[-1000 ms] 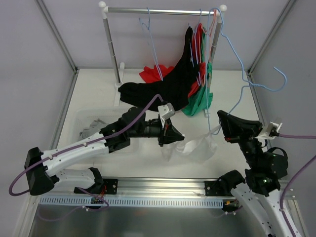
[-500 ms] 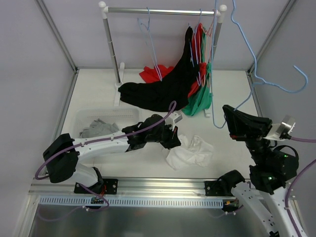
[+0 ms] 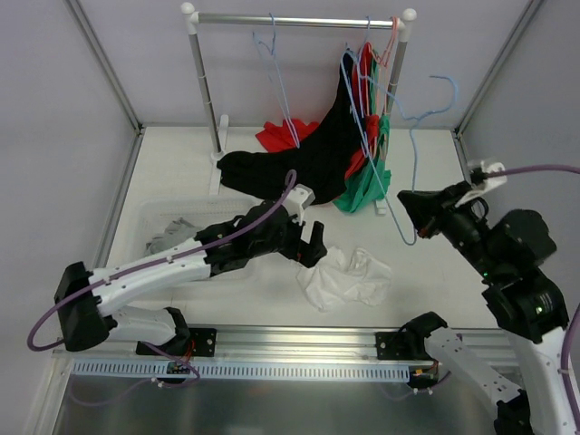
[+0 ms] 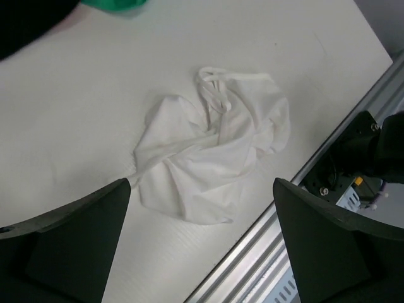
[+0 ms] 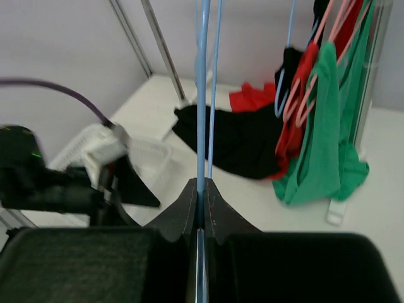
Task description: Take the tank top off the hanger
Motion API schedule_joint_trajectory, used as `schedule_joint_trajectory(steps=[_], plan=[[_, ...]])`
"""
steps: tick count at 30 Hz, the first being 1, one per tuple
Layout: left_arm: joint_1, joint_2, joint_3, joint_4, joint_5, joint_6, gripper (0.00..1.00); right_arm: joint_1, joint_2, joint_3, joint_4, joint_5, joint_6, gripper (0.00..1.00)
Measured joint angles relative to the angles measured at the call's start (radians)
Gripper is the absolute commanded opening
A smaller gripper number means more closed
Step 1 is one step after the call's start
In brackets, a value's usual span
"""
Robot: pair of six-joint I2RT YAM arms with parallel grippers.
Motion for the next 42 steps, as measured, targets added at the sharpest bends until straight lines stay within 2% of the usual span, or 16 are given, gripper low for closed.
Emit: schedule_joint_trajectory(steps=[5, 10, 18, 25, 31, 36, 42], plan=[[-0.003, -0.19, 0.069, -0.168, -0.149, 0.011, 0.99, 0.0, 0.163, 0.084, -0.173, -0.002, -0.014, 0.0], [-0.003, -0.362, 0.104, -0.317, -0.253, 0.023, 0.99, 0.021, 0.338, 0.215, -0.232, 0.027, -0.021, 0.0], [-0.003, -0.549, 0.08, -0.523, -0.389, 0.062, 0.99, 0.082, 0.734, 0.59, -0.277, 0.154, -0.064, 0.0], [-0.003, -0.56, -0.032, -0.609, -0.396, 0.082, 0.99, 0.107, 1.069, 0.917, -0.293, 0.258, -0.131, 0.0], [-0.003, -0.57, -0.037, -0.626, -0.399, 0.085, 0.99, 0.114, 1.263, 1.112, -0.297, 0.287, -0.19, 0.0], [-0.003, -0.627, -0.051, -0.628, -0.42, 0.085, 0.99, 0.114, 1.326, 1.164, -0.259, 0.278, -0.204, 0.0], [-0.003, -0.613, -0.053, -0.628, -0.43, 0.084, 0.99, 0.119, 1.376, 1.174, -0.199, 0.264, -0.206, 0.0]])
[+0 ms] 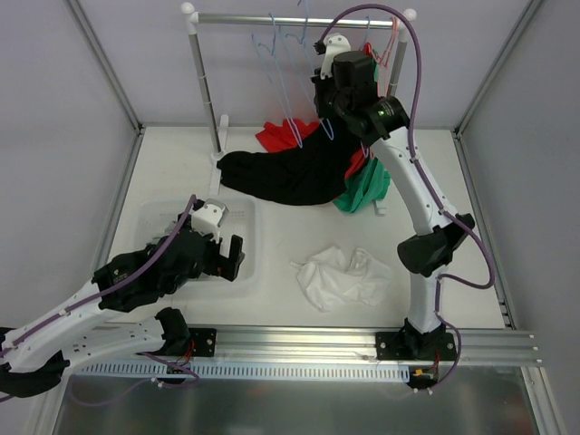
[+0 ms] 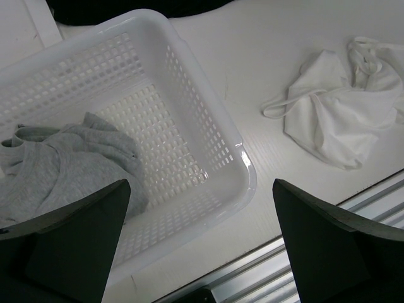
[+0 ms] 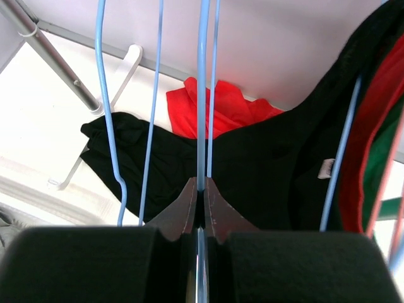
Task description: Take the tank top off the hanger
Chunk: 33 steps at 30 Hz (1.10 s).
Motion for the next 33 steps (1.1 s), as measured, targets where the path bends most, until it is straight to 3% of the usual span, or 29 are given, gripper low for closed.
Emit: schedule_joint_trajectory(steps=[8, 14, 15, 16, 21, 29, 33], plan=[[0.0, 0.012, 0.0, 0.0, 0.0, 0.0, 0.99, 0.022, 0.055, -0.003, 0.009, -0.008, 0.011, 0.0], [0.0, -0.005, 0.0, 0.0, 0.0, -0.002, 0.99, 0.024, 0.053, -0.024, 0.024, -0.008, 0.039, 0.28], [0.0, -0.005, 0.0, 0.0, 0.0, -0.002, 0.99, 0.023, 0.052, -0.029, 0.024, -0.008, 0.042, 0.4], [0.0, -0.003, 0.0, 0.0, 0.001, -0.002, 0.99, 0.023, 0.05, -0.033, 0.026, -0.008, 0.05, 0.44], [0.0, 0.016, 0.0, 0.0, 0.011, -0.002, 0.99, 0.023, 0.001, -0.082, 0.029, -0.014, 0.053, 0.54], [0.0, 0.13, 0.036, 0.039, 0.094, -0.024, 0.99, 0.022, -0.33, -0.274, 0.008, -0.036, 0.046, 0.72], [-0.011, 0.305, 0.073, 0.144, 0.177, -0.029, 0.99, 0.008, -0.674, -0.578, 0.022, -0.073, 0.05, 0.98]])
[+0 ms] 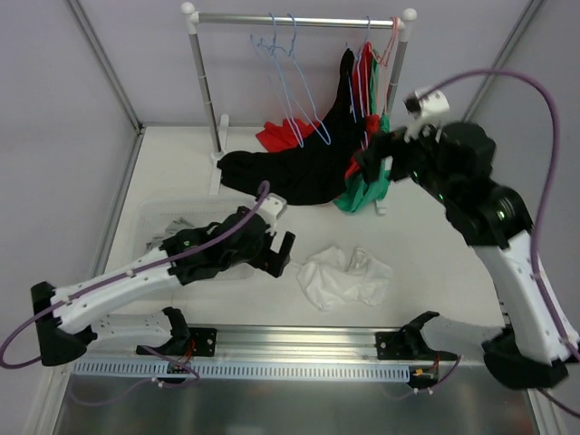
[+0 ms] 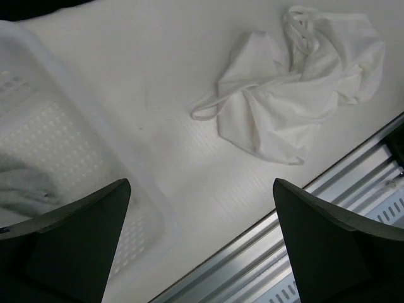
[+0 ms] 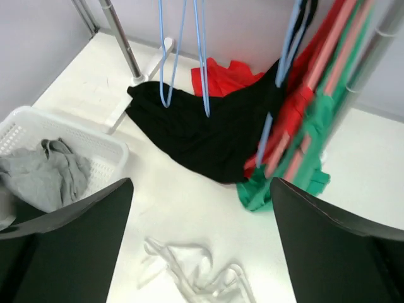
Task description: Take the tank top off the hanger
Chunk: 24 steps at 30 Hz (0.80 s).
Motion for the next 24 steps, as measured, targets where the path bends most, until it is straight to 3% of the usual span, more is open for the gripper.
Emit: schedule_joint_trajectory(steps=[5, 10, 16, 24], plan=[[-0.039, 0.296, 0.061, 0.127, 0.112, 0.007, 0.99, -0.012, -0.464, -0.418, -0.039, -0.006, 0.014, 0.99], [-0.106, 0.618, 0.213, 0.188, 0.193, 0.043, 0.99, -0.013, -0.758, -0.59, -0.141, 0.006, 0.031, 0.99], [-0.152, 0.927, 0.42, 0.232, 0.215, 0.057, 0.99, -0.013, -0.895, -0.597, -0.237, -0.021, 0.032, 0.99], [-0.153, 1.128, 0.546, 0.247, 0.185, 0.052, 0.98, -0.013, -0.922, -0.597, -0.313, -0.048, 0.03, 0.99]])
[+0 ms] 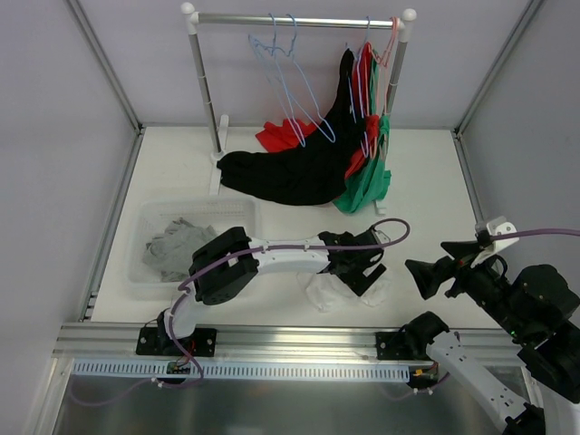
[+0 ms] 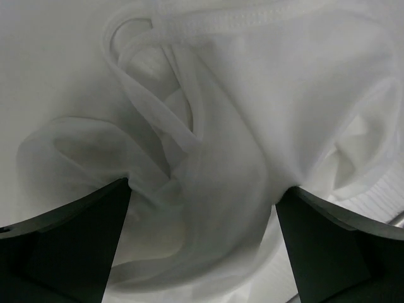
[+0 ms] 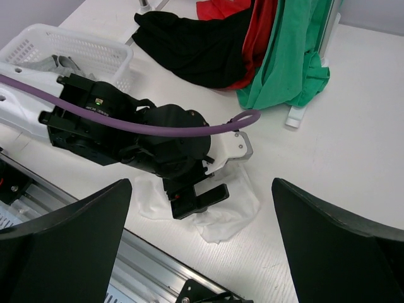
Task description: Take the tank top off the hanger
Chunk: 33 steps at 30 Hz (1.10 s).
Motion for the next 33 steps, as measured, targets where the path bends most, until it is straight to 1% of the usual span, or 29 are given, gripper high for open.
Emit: schedule_joint_trajectory(steps=[1, 2, 5, 6, 7, 8, 9, 12, 15, 20, 25, 29, 33], plan=[[-0.003, 0.012, 0.001, 0.0, -0.003, -0.001, 0.94, 0.0, -0.002, 0.0, -0.006, 0.0, -0.001, 0.99], [-0.005, 0.021, 0.001, 0.0, -0.008, -0.003, 0.81, 0.0, -0.005, 0.0, -0.01, 0.0, -0.002, 1.0], [-0.02, 0.029, 0.004, 0.007, -0.031, -0.007, 0.56, 0.0, -0.014, 0.0, -0.018, 0.0, -0.005, 0.99], [-0.026, 0.029, 0.004, 0.009, -0.039, -0.012, 0.29, 0.0, -0.018, 0.0, -0.02, -0.001, -0.007, 0.99], [-0.031, 0.029, 0.003, 0.01, -0.048, -0.021, 0.19, 0.0, -0.021, 0.0, -0.021, -0.002, -0.008, 0.99], [-0.034, 0.029, 0.0, 0.014, -0.055, -0.022, 0.14, 0.0, -0.023, 0.0, -0.021, -0.003, -0.01, 0.99], [-0.039, 0.026, -0.006, 0.021, -0.064, -0.021, 0.01, 0.0, -0.025, 0.0, -0.022, -0.004, -0.011, 0.99], [-0.046, -0.009, -0.047, 0.025, -0.09, -0.024, 0.0, 0.0, -0.031, 0.0, -0.025, -0.006, -0.015, 0.99], [-0.045, -0.074, -0.095, -0.013, -0.129, -0.023, 0.0, 0.0, -0.042, 0.0, -0.025, -0.005, -0.019, 1.0], [-0.043, -0.284, -0.104, -0.1, -0.235, -0.015, 0.0, 0.0, -0.056, -0.006, -0.024, -0.004, -0.019, 1.0], [-0.035, -0.492, -0.034, -0.191, -0.382, -0.017, 0.0, 0.0, -0.063, -0.029, -0.024, -0.003, -0.019, 0.99], [0.012, -0.62, -0.023, -0.283, -0.472, -0.045, 0.0, 0.0, -0.073, -0.041, -0.023, 0.001, -0.019, 1.0], [0.108, -0.745, -0.062, -0.361, -0.521, -0.08, 0.0, 0.0, -0.074, -0.043, -0.014, 0.001, -0.022, 1.0]])
